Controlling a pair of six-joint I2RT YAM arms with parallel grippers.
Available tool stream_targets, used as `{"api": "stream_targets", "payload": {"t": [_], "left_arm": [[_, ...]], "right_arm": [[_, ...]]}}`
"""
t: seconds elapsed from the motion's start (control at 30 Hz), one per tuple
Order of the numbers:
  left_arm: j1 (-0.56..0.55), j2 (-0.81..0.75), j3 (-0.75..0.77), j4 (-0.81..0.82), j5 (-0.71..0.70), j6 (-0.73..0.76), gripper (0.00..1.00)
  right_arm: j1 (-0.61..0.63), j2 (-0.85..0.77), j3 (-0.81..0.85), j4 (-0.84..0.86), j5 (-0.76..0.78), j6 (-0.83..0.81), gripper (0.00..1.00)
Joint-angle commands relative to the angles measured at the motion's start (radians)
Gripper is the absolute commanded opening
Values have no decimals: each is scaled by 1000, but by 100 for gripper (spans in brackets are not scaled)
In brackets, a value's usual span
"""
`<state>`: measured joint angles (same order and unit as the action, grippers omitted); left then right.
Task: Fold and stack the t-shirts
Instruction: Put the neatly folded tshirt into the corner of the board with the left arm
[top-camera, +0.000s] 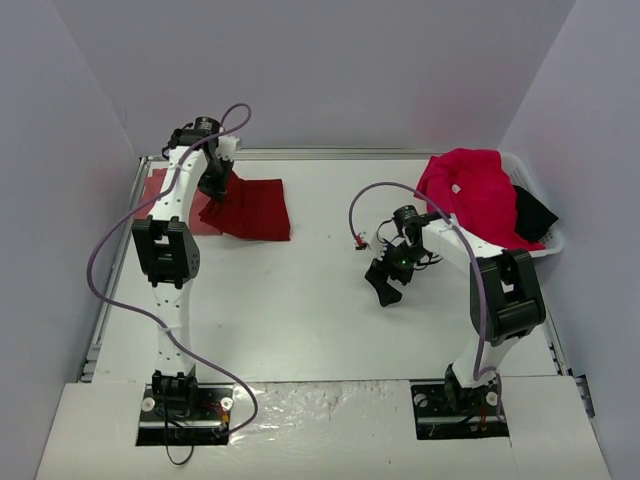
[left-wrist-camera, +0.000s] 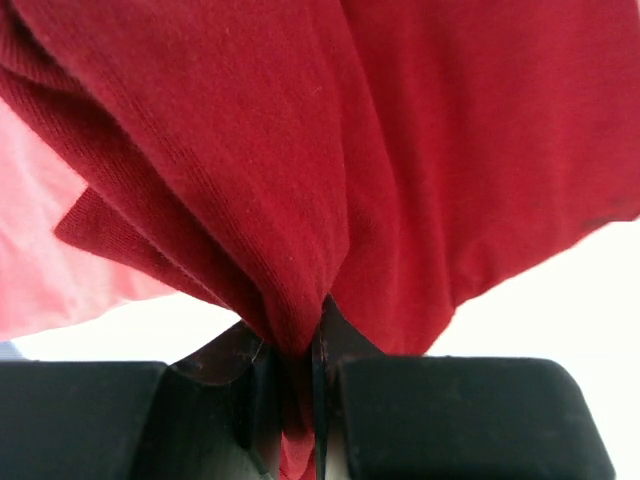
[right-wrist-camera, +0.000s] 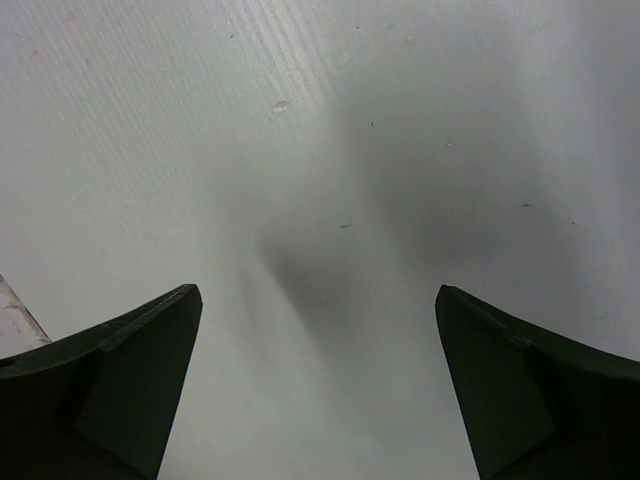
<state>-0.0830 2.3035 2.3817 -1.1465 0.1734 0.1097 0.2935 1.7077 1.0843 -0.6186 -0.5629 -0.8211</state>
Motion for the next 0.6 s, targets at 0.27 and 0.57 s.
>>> {"api": "stream_targets", "payload": {"t": [0.27, 0.57], "left_arm": [[9, -19, 68, -44, -213, 130, 2], [11, -62, 82, -45, -229, 133, 2]], "right_arm": [[-1, 46, -11, -27, 32, -7, 100], [10, 75, -11, -27, 58, -1, 100]]}}
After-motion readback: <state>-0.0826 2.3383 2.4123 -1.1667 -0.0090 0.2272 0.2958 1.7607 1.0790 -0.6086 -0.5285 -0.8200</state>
